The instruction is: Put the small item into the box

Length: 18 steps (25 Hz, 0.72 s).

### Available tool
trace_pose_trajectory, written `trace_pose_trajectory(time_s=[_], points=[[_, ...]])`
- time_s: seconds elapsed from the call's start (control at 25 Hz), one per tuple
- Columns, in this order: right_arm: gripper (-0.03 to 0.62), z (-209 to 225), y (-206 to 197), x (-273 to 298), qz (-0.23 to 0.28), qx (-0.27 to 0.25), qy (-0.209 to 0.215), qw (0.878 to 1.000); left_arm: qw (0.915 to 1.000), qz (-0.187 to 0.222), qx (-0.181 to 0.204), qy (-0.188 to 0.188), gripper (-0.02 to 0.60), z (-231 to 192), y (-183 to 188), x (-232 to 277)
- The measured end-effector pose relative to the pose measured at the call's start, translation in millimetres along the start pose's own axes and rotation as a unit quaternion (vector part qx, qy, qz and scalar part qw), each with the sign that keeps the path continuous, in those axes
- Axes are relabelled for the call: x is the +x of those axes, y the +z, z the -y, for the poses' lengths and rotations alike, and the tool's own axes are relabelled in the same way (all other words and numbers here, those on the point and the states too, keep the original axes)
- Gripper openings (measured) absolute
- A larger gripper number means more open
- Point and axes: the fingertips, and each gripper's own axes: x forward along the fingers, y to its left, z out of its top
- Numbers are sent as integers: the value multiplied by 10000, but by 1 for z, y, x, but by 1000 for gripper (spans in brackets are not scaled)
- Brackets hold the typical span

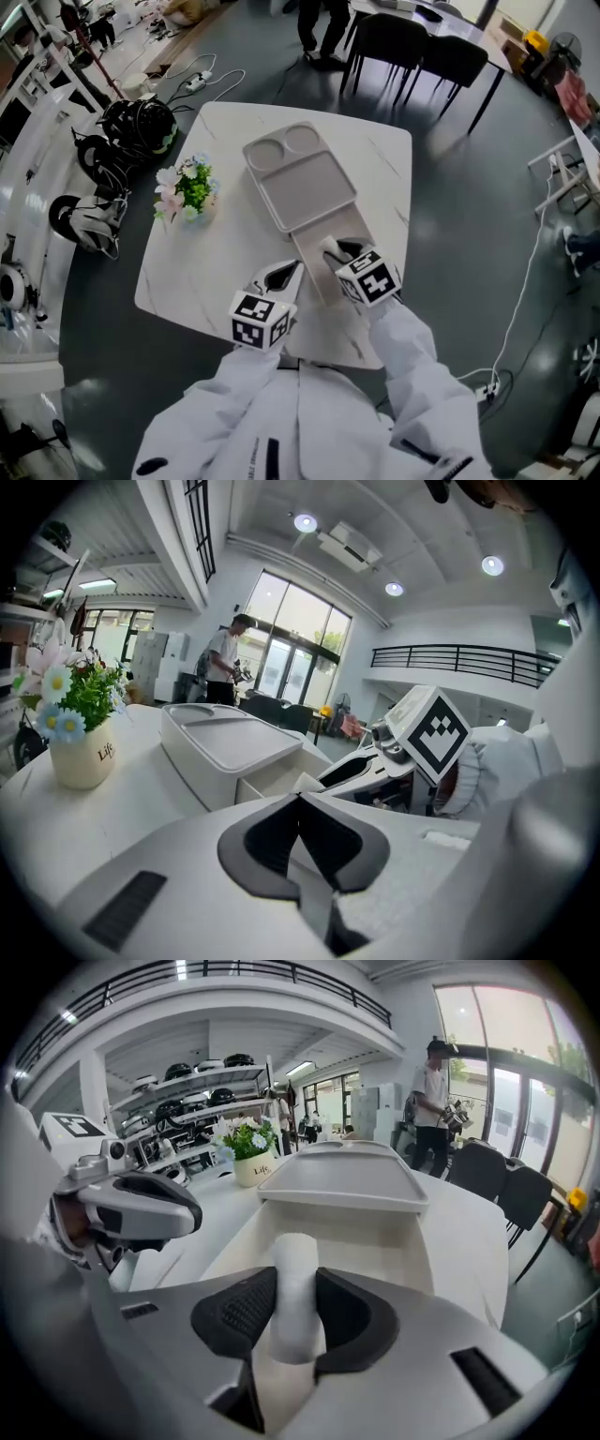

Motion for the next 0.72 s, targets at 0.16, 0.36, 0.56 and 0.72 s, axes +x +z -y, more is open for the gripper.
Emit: trace_pose_trajectory(time_s=[0.16, 0.36, 0.56, 0.72], points=[[120, -3, -8, 11, -309, -88, 110, 9994, 10000, -21, -37, 8, -2, 1, -3, 2], [121, -5, -9, 14, -531, -209, 221, 9981, 10000, -31, -19, 10, -2, 2, -5, 2], [124, -6, -11, 16, -697, -246, 173, 9971, 10000, -38, -36, 20, -2, 3, -7, 1], [143, -7, -10, 17, -715, -182, 208, 9971, 10000, -53, -54, 35, -2, 2, -9, -1]])
